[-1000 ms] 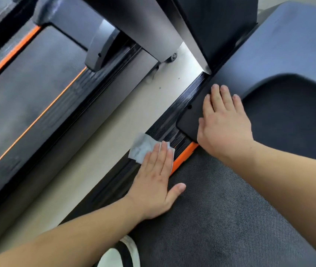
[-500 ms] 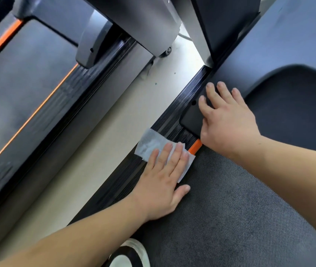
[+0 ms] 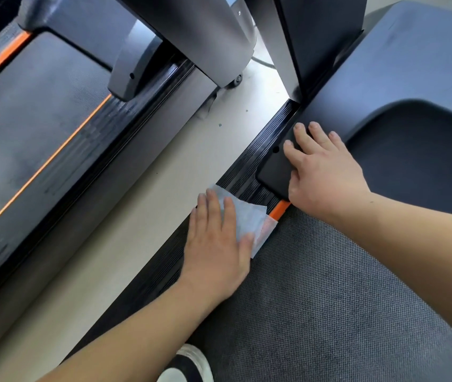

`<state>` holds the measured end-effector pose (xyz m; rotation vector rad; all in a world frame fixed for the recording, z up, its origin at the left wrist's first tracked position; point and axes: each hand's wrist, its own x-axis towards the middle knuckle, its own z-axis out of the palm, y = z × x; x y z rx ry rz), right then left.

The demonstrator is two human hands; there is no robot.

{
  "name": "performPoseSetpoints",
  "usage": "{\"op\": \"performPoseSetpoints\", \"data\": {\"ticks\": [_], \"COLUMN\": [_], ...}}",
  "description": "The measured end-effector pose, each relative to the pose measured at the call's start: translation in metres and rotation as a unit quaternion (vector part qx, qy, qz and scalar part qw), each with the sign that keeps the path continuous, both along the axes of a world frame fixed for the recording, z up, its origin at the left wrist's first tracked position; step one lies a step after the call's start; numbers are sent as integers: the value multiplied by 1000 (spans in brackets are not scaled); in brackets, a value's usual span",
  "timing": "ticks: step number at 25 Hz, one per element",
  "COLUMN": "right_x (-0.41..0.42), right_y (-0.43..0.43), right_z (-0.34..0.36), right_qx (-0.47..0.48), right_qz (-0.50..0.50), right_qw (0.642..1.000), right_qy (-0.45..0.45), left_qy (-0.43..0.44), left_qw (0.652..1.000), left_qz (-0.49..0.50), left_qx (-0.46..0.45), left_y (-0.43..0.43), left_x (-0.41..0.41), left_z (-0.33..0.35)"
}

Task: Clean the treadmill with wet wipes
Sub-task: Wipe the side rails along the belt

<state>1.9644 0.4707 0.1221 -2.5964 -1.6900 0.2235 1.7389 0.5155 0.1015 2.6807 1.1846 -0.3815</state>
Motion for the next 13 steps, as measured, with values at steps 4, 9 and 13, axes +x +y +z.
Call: {"op": "performPoseSetpoints", "data": {"ticks": [4, 9, 13], "right_x": [-3, -2, -2], "right_y": [3, 3, -6], "right_z": [4, 2, -14], "right_qx": [-25, -12, 51], "right_qz": [-1, 7, 5], "right_qw": [1000, 1000, 998], "right_qy": [-7, -13, -27], "left_qy": [7, 3, -11], "left_qw": [998, 999, 998], "left_qz": [56, -28, -54], "left_qx": [-13, 37, 23], "left_y": [-4, 24, 13], "left_x": [38, 76, 36], "left_z": [-20, -30, -31]}}
